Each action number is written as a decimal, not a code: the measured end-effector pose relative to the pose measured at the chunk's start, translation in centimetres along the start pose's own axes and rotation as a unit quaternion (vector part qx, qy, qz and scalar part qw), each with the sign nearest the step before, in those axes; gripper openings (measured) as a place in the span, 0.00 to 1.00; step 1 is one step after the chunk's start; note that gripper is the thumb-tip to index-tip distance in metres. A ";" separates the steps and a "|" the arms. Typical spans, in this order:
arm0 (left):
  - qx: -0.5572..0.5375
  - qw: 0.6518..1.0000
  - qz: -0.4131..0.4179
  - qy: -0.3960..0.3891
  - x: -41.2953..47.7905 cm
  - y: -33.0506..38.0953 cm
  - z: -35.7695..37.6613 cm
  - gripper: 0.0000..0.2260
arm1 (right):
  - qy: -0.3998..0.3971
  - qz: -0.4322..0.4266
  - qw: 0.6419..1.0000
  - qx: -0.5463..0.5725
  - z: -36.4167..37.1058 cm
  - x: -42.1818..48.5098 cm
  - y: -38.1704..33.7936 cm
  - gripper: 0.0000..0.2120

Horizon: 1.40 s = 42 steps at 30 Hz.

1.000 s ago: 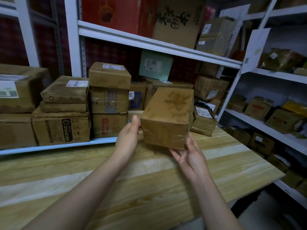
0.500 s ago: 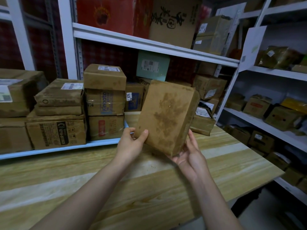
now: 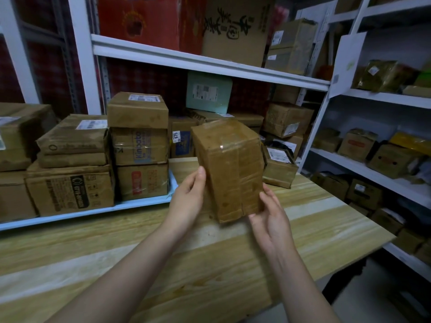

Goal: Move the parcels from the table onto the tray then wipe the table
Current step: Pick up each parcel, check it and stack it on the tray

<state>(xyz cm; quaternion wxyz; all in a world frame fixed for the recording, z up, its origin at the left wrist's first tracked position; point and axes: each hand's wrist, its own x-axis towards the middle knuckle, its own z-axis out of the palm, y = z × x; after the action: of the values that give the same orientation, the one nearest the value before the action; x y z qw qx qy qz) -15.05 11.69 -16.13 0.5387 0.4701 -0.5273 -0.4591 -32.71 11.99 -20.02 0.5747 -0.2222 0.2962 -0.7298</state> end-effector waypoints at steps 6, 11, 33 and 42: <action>-0.127 0.985 -0.115 0.022 0.1 0.7 0.4 0.34 | 0.055 -0.022 0.998 -0.020 -0.6 0.2 -0.1 0.17; -0.212 0.972 -0.105 0.004 -0.6 1.0 0.1 0.41 | 0.077 -0.021 0.997 -0.023 -1.0 0.0 -0.2 0.29; -0.129 0.988 -0.062 0.055 -0.3 0.5 -1.8 0.21 | 0.012 0.052 0.997 -0.049 0.4 0.4 0.1 0.31; -0.058 0.996 -0.025 0.063 -0.1 -0.9 -1.9 0.21 | 0.005 0.089 0.996 0.012 0.7 0.6 0.5 0.22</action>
<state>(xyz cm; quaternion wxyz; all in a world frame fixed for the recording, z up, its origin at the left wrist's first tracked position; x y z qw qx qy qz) -13.12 11.74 -17.05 0.5857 0.4786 -0.4531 -0.4718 -32.02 11.15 -19.87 0.6388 -0.1842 0.3089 -0.6802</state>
